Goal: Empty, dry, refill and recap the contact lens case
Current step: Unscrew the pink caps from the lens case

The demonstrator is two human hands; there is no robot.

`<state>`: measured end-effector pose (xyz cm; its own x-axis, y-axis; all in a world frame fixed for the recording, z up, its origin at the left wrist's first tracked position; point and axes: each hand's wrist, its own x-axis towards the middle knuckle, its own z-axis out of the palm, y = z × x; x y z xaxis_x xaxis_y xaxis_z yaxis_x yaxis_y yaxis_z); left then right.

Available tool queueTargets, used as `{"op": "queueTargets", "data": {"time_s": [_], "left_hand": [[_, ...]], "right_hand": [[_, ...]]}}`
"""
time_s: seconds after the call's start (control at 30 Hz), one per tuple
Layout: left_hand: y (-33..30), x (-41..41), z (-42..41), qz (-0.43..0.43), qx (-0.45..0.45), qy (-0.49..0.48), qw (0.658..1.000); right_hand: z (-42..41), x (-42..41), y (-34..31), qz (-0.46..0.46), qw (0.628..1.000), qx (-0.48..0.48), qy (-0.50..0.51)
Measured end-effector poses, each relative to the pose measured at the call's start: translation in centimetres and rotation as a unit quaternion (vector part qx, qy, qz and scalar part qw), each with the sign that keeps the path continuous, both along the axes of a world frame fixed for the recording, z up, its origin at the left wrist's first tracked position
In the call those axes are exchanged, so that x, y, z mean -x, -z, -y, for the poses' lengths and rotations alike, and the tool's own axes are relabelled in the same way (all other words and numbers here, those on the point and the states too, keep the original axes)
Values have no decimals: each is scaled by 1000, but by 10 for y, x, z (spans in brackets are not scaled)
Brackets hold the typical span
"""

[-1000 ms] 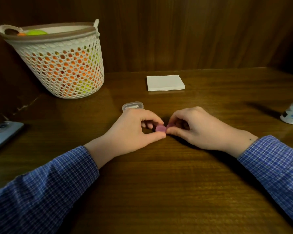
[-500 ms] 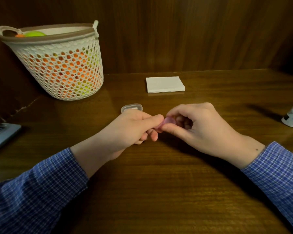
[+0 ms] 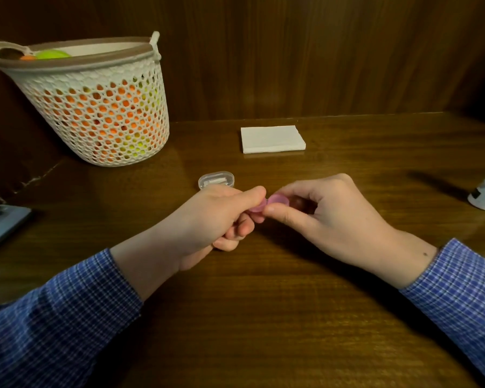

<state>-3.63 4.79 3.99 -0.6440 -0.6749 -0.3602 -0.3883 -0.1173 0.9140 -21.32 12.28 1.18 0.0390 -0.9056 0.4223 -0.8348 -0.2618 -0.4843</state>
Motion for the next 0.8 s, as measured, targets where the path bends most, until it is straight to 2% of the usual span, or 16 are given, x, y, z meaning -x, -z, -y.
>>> {"op": "queueTargets", "data": {"time_s": [0.13,0.23,0.5,0.73,0.8], "left_hand": [[8,0,0,21,36,39,998],[15,-5,4,34,56,77,995],[23,-11,7,-9,40,171,984],[23,-11,8,-11,29,184,982],[23,-10,6,-11,26,162,986]], "right_hand": [[-2,-2,1,-150,988,22,20],[-3,-1,0,-188,982,3,-8],[-4,4,4,-138,982,11,-125],[6,8,8,-111,976,27,-184],[8,9,6,-114,977,33,-175]]}}
